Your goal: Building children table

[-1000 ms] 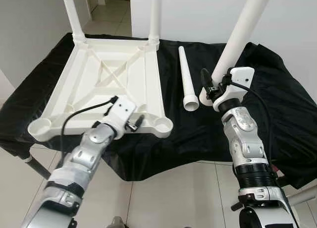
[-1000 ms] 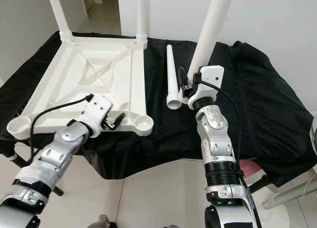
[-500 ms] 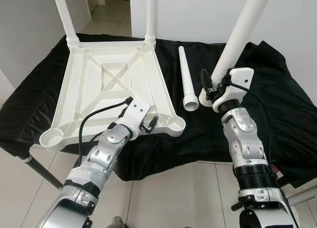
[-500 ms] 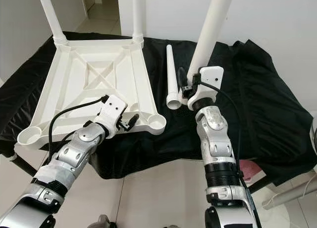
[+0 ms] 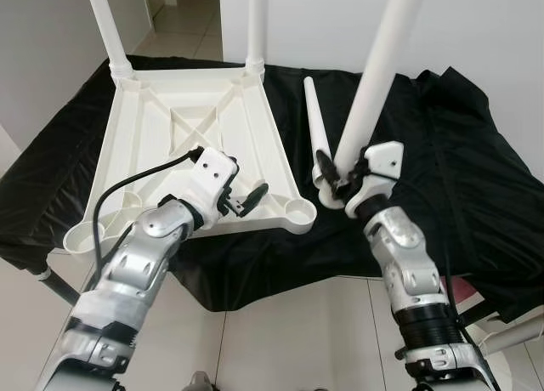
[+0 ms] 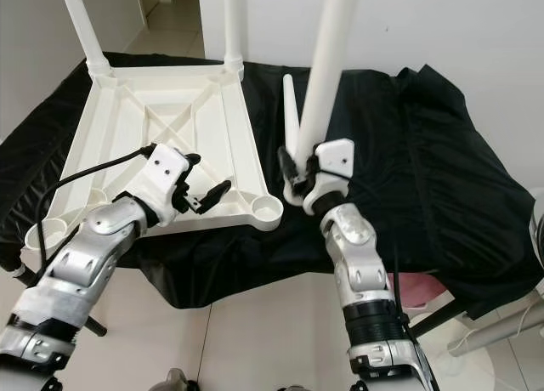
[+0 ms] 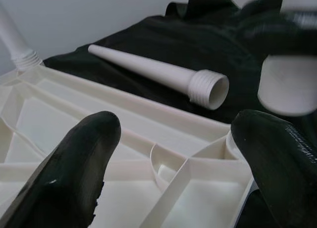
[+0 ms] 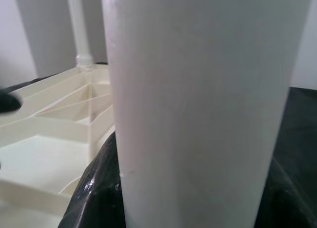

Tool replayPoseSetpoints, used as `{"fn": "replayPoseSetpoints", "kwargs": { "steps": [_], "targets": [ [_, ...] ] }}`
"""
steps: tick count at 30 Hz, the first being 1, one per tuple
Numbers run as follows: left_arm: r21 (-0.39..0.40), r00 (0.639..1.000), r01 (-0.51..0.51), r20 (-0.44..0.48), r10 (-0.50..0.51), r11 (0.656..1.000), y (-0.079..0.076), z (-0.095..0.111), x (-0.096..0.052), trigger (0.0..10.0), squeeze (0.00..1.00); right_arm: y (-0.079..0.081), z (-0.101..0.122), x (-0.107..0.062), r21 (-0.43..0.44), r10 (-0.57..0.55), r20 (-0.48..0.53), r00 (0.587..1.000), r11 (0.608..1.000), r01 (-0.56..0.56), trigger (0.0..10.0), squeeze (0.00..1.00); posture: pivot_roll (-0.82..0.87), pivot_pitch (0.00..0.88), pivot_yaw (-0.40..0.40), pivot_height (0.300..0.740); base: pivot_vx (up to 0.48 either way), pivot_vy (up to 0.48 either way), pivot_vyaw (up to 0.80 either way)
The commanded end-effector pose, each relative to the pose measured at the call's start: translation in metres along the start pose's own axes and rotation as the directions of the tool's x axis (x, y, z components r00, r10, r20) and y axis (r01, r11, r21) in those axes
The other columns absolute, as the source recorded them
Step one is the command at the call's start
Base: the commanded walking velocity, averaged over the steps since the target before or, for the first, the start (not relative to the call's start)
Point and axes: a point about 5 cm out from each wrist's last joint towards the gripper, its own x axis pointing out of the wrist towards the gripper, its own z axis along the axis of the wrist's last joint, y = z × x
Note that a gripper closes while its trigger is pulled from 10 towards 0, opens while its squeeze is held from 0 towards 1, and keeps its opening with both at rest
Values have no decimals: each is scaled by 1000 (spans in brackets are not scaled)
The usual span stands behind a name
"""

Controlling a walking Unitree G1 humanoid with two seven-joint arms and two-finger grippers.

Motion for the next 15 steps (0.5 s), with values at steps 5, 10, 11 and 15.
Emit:
{"fn": "replayPoseSetpoints", "kwargs": {
  "steps": [5, 10, 11, 15],
  "targets": [
    [-35, 1000, -6, 20, 7, 999, 5, 7, -12, 10000, 0, 4, -5, 3, -16, 39, -5, 999, 999, -39, 10000, 0, 31, 68, -36, 740, 0, 0, 0],
    [-72, 994, 83, 80, -77, 994, -10, 21, -12, 10000, 0, 8, -7, 7, -22, 64, -10, 998, 998, -64, 10000, 0, 37, 72, -42, 740, 0, 0, 0],
    [-71, 985, 152, 98, -145, 986, -21, 27, -12, 10000, 0, 10, -8, 11, -17, 79, -11, 997, 997, -79, 10000, 0, 39, 74, -44, 740, 0, 0, 0],
    [-82, 974, 210, 107, -201, 974, -33, 30, -12, 10000, 0, 15, -9, 18, -20, 110, -1, 994, 994, -110, 10000, 0, 41, 78, -48, 740, 0, 0, 0]
  ]
}}
